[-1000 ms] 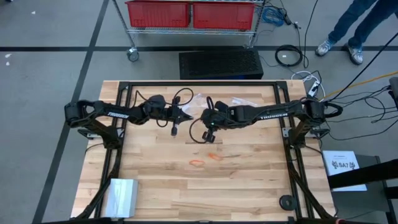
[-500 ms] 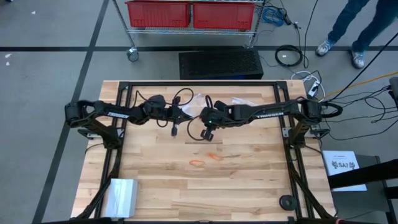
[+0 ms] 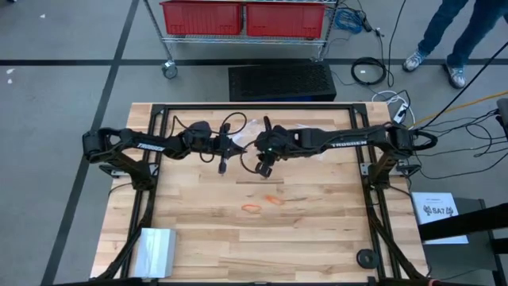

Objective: Sort rubber bands
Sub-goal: Put the orange rubber band into the zip bag

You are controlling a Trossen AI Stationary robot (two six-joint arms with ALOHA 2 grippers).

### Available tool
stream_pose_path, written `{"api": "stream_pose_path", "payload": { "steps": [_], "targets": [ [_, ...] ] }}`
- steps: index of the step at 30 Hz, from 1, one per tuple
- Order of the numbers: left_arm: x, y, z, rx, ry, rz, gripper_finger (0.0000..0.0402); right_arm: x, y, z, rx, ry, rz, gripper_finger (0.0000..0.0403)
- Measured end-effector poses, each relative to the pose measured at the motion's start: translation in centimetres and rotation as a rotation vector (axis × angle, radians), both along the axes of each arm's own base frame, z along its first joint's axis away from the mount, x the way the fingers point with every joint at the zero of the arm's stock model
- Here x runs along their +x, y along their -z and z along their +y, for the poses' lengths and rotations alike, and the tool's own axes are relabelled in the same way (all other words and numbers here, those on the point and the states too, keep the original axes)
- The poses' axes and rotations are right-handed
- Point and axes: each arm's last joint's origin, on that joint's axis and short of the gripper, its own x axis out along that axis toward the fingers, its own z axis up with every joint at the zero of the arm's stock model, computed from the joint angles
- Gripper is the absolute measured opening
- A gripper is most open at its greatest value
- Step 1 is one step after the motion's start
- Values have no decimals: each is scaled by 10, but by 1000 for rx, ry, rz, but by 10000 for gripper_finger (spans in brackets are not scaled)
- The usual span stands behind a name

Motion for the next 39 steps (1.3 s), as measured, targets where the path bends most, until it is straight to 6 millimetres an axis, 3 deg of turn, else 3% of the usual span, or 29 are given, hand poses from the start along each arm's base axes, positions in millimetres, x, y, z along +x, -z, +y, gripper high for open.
{"api": "stream_pose_path", "payload": {
  "steps": [5,9,16,21,26,34,37,39],
  "targets": [
    [0,0,0,-3,-1,0,8,-6,-30,6,6,-13,17,136],
    [0,0,1,-6,-4,1,8,-14,-40,32,117,-74,81,165],
    [0,-1,1,-3,1,-10,8,-19,11,106,281,-82,153,193],
    [0,-1,0,-4,11,-12,8,-17,58,139,285,-38,171,212],
    [0,-2,0,-2,12,-17,8,-13,92,142,145,21,251,217],
    [0,-2,0,-3,12,-17,8,-8,121,128,118,83,358,212],
    [0,-2,0,-3,12,-17,8,-7,125,127,140,78,379,184],
    [0,-2,0,-3,12,-17,8,-6,126,127,153,67,378,142]
  ]
}}
